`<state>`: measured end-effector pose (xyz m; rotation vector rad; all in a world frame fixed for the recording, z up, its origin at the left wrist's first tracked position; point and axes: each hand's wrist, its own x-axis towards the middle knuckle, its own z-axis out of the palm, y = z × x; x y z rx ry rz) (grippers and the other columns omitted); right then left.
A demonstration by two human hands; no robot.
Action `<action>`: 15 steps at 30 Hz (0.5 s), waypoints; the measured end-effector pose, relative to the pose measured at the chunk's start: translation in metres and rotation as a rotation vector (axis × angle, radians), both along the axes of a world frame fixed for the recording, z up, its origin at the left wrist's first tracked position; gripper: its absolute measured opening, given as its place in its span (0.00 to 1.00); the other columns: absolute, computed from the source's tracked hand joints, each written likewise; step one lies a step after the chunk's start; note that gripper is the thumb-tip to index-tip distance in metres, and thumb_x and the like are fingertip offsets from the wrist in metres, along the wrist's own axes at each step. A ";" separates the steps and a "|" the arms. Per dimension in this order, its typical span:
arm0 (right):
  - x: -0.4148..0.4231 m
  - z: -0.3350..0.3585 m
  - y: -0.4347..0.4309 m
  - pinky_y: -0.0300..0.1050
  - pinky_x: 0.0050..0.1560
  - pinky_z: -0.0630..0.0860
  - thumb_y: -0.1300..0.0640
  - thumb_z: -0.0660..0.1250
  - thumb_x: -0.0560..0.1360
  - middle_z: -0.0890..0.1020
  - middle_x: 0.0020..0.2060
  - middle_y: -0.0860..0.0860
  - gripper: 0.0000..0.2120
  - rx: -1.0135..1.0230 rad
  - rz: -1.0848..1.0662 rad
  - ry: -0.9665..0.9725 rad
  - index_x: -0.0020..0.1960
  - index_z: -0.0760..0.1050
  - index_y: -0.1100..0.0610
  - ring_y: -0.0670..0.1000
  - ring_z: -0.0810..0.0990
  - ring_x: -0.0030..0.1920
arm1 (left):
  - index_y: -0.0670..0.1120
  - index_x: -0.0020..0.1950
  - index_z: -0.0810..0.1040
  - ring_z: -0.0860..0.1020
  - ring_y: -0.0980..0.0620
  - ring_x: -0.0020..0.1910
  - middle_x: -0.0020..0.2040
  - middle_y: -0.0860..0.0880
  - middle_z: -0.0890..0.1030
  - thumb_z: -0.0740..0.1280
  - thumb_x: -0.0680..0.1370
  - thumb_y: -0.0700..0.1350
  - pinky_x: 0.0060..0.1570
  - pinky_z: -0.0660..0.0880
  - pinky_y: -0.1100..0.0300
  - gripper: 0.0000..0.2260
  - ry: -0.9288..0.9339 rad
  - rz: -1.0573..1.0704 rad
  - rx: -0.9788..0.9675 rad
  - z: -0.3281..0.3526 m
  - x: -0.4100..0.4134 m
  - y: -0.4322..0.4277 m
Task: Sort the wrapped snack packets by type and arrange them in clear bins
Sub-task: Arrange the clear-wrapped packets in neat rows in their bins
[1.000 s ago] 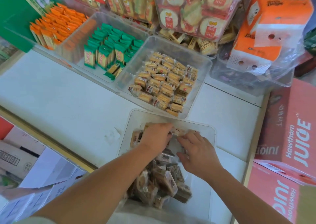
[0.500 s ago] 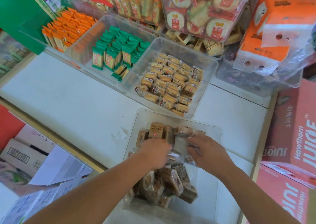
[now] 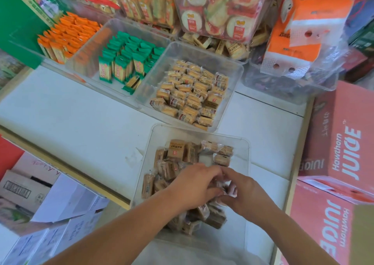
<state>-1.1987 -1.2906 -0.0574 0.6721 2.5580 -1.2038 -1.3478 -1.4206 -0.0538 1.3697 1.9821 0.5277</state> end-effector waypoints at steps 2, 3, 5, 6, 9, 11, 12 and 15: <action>0.006 -0.005 -0.003 0.30 0.43 0.72 0.47 0.75 0.74 0.82 0.54 0.37 0.29 0.196 0.081 0.006 0.70 0.66 0.36 0.40 0.78 0.44 | 0.55 0.61 0.77 0.80 0.58 0.52 0.54 0.56 0.83 0.73 0.77 0.55 0.55 0.78 0.54 0.14 -0.154 0.113 -0.034 -0.010 0.003 -0.003; 0.009 -0.008 -0.004 0.33 0.42 0.74 0.48 0.75 0.74 0.82 0.54 0.38 0.29 0.269 0.105 0.047 0.71 0.67 0.39 0.42 0.80 0.44 | 0.56 0.62 0.77 0.80 0.59 0.53 0.55 0.57 0.83 0.72 0.78 0.56 0.57 0.78 0.55 0.14 -0.201 0.153 -0.050 -0.014 0.004 -0.006; 0.014 -0.011 -0.004 0.38 0.36 0.76 0.50 0.77 0.71 0.81 0.51 0.40 0.31 0.346 0.100 0.154 0.71 0.70 0.44 0.46 0.81 0.41 | 0.56 0.67 0.75 0.79 0.59 0.60 0.62 0.58 0.81 0.67 0.80 0.60 0.61 0.77 0.56 0.17 -0.194 0.204 -0.130 -0.019 0.000 -0.014; 0.015 -0.010 -0.002 0.36 0.35 0.74 0.51 0.78 0.70 0.80 0.49 0.40 0.30 0.367 0.066 0.199 0.70 0.72 0.45 0.45 0.80 0.39 | 0.56 0.69 0.75 0.78 0.57 0.62 0.64 0.57 0.80 0.65 0.81 0.61 0.62 0.76 0.56 0.19 -0.160 0.210 -0.200 -0.021 -0.004 -0.018; 0.019 -0.006 0.002 0.33 0.36 0.71 0.54 0.75 0.68 0.78 0.47 0.39 0.24 0.343 -0.024 0.282 0.63 0.78 0.47 0.41 0.74 0.36 | 0.54 0.69 0.76 0.78 0.54 0.61 0.64 0.55 0.80 0.65 0.79 0.64 0.63 0.76 0.53 0.22 -0.141 0.164 -0.375 -0.022 -0.012 -0.020; 0.019 -0.003 -0.004 0.37 0.37 0.75 0.54 0.75 0.68 0.78 0.46 0.38 0.20 0.304 -0.093 0.241 0.59 0.77 0.46 0.42 0.77 0.38 | 0.55 0.70 0.75 0.78 0.54 0.61 0.64 0.55 0.79 0.68 0.78 0.63 0.64 0.76 0.54 0.23 -0.167 0.144 -0.426 -0.018 -0.008 -0.017; 0.017 -0.001 -0.007 0.39 0.40 0.78 0.54 0.76 0.70 0.79 0.46 0.37 0.19 0.257 -0.145 0.192 0.58 0.76 0.46 0.44 0.79 0.40 | 0.55 0.71 0.75 0.78 0.54 0.62 0.65 0.55 0.79 0.68 0.79 0.61 0.64 0.75 0.54 0.23 -0.163 0.147 -0.426 -0.017 -0.006 -0.016; -0.007 0.004 -0.008 0.40 0.46 0.80 0.53 0.75 0.73 0.80 0.46 0.38 0.17 0.030 -0.299 0.101 0.56 0.71 0.44 0.42 0.81 0.46 | 0.54 0.70 0.76 0.79 0.54 0.61 0.64 0.54 0.80 0.68 0.79 0.58 0.64 0.77 0.52 0.20 -0.100 0.227 -0.376 -0.020 -0.009 -0.024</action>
